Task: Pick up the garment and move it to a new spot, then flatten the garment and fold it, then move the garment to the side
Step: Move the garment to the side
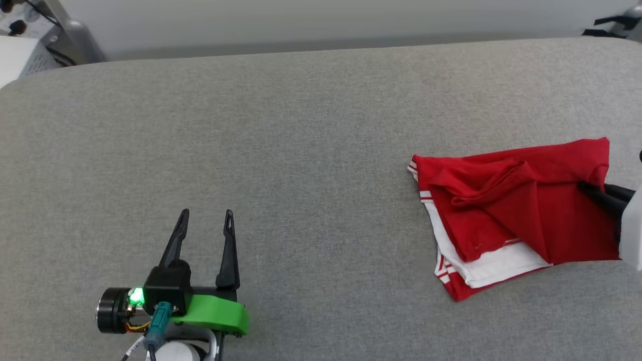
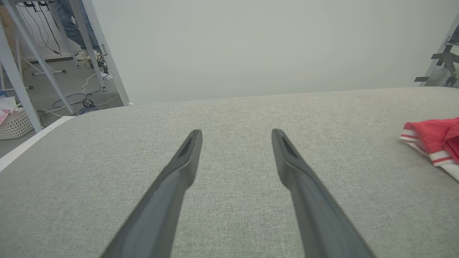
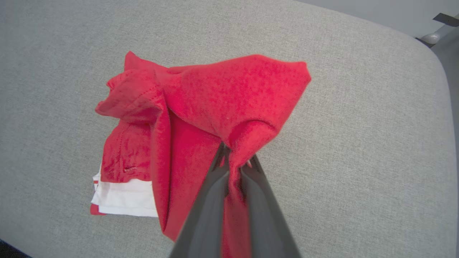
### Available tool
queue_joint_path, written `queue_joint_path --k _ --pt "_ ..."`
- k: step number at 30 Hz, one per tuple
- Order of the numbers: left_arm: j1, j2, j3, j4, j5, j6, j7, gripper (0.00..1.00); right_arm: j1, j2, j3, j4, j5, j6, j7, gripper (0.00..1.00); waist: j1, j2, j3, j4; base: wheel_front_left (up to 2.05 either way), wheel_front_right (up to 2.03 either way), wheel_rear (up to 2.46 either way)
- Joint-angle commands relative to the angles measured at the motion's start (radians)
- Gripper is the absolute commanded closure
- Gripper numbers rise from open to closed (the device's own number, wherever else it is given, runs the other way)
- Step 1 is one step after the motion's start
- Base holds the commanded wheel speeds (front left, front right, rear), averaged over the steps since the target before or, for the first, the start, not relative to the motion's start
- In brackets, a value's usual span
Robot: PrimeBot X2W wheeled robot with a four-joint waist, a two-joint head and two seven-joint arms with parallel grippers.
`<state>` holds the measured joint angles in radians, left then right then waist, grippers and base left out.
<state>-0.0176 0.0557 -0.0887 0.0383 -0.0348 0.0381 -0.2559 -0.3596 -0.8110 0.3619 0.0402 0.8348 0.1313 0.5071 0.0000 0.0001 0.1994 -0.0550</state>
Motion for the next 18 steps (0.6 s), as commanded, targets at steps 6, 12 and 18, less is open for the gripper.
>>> queue_joint_path --k 6,12,18 --pt "-0.069 0.013 -0.001 -0.038 0.022 -0.016 -0.006 0.0 -0.072 -0.028 -0.085 0.061 -0.052 -0.001 -0.034 1.0 0.0 -0.0001 0.142 -0.058 0.0 0.0 0.0" --pt "-0.124 0.027 -0.009 -0.067 0.031 -0.026 -0.006 0.0 -0.141 -0.061 -0.183 0.155 -0.084 -0.001 -0.05 1.0 0.0 -0.0001 0.249 -0.044 0.0 0.0 0.0" --pt "-0.173 0.035 -0.029 -0.085 0.042 -0.03 -0.006 0.0 -0.204 -0.107 -0.27 0.277 -0.131 -0.001 -0.061 1.0 0.0 -0.0001 0.322 -0.021 0.0 0.0 0.0"
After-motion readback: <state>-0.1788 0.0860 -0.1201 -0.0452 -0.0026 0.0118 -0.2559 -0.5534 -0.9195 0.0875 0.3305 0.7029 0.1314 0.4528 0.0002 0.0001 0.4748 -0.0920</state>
